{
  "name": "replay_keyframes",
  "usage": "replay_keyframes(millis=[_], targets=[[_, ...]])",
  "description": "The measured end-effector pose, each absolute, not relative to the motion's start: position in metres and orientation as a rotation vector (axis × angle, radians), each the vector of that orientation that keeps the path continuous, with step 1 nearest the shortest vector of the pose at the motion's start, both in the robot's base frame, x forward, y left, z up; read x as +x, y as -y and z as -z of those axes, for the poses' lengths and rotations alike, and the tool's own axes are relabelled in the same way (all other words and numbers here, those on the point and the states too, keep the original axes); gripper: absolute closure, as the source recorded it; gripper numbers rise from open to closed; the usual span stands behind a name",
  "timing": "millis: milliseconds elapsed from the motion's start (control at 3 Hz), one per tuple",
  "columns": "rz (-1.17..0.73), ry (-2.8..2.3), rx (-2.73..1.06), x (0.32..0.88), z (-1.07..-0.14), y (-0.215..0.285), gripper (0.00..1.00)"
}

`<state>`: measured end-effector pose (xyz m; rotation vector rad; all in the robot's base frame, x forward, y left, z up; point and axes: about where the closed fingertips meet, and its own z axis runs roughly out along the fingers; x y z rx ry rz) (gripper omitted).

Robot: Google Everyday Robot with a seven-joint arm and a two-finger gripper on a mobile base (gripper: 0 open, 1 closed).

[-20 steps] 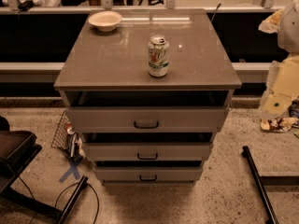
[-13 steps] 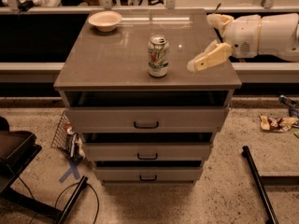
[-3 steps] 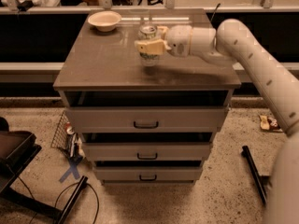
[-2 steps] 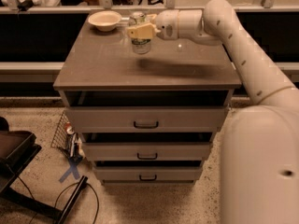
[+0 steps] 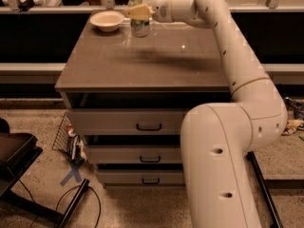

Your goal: Move 7up can near paper bowl

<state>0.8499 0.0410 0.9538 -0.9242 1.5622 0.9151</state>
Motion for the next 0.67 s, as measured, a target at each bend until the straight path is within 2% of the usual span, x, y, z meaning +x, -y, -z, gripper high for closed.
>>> replay_keyframes(millis=[333, 667], targets=[[-0.789, -1.493, -0.784, 0.882, -1.004, -0.008, 1.00], [-0.758, -1.452, -0.748, 0.886, -1.026, -0.002, 1.00]])
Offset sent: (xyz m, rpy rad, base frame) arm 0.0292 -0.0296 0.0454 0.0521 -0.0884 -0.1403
